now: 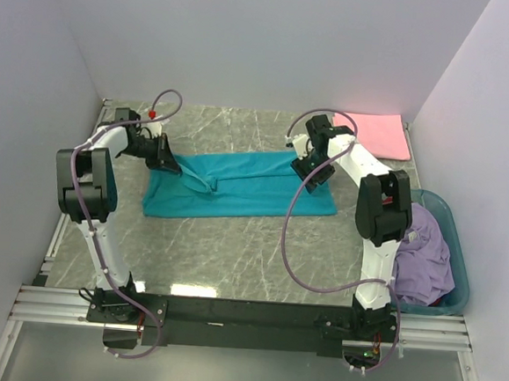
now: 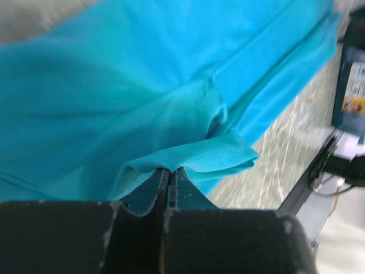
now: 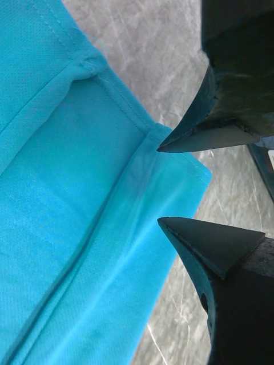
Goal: Fold and stack the t-shirts
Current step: Fold the tshirt
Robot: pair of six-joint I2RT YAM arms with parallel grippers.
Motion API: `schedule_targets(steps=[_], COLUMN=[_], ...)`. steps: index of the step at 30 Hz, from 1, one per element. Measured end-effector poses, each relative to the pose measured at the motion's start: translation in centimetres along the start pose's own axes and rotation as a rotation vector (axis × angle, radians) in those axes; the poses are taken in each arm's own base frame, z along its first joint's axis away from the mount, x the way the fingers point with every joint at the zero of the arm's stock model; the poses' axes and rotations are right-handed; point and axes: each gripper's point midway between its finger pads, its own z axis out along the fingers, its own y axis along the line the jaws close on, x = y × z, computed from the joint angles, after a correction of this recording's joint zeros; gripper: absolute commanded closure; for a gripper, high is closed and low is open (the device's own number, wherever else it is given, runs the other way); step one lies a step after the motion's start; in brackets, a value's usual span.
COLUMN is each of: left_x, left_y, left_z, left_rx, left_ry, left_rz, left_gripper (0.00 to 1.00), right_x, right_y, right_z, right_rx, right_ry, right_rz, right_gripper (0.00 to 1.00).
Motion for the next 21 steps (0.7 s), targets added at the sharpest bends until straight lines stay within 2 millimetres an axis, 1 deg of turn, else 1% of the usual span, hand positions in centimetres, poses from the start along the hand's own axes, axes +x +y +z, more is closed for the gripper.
schedule_targets(steps=[2, 3, 5, 6, 7, 8, 10, 13, 15, 18, 20, 21], left_x=[-0.8, -1.2, -2.2, -2.6, -2.9, -3.2, -3.8, -2.7, -1.7, -0.7, -0.4, -0.1], left_y=[0.3, 0.4, 0.5, 0.5, 0.6, 0.7, 0.9, 0.6, -0.2, -2.3, -3.8, -4.6], left_z=[0.1, 0.1, 0.0, 0.0, -0.1, -0.2, -0.4, -1.3, -2.3, -3.4, -3.3, -2.8], left_rx=[-0.002, -0.003, -0.002, -0.002, -0.002, -0.002, -0.006, -0.014, -0.023, -0.028, -0.024, -0.019], left_ry=[-0.030, -0.044, -0.078, -0.093, -0.106, -0.119, -0.150, -0.165, -0.173, -0.181, -0.179, -0.171], left_rz=[-0.018, -0.024, -0.031, -0.034, -0.040, -0.048, -0.049, -0.056, -0.040, 0.022, 0.069, 0.089], left_gripper=[0.97, 0.91, 0.73, 0.62, 0.57, 0.54, 0.56, 0.64, 0.70, 0.69, 0.68, 0.68], right_x=[0.1, 0.1, 0.0, 0.0, 0.1, 0.1, 0.2, 0.4, 0.4, 0.4, 0.3, 0.3], right_y=[0.1, 0.1, 0.2, 0.1, 0.1, 0.1, 0.1, 0.1, 0.0, 0.1, 0.2, 0.2], right_z=[-0.4, -0.5, -0.6, -0.6, -0.6, -0.6, -0.6, -0.7, -0.9, -1.1, -1.1, -1.1], right_rx=[-0.001, -0.002, -0.005, -0.006, -0.006, -0.007, -0.009, -0.013, -0.014, -0.022, -0.026, -0.030], right_ry=[-0.005, -0.006, -0.011, -0.012, -0.011, -0.010, -0.009, -0.010, -0.015, -0.022, -0.025, -0.022], right_rz=[0.004, 0.005, 0.009, 0.012, 0.014, 0.016, 0.020, 0.028, 0.035, 0.040, 0.045, 0.048], right_gripper=[0.44, 0.44, 0.44, 0.44, 0.44, 0.44, 0.44, 0.46, 0.48, 0.51, 0.52, 0.54])
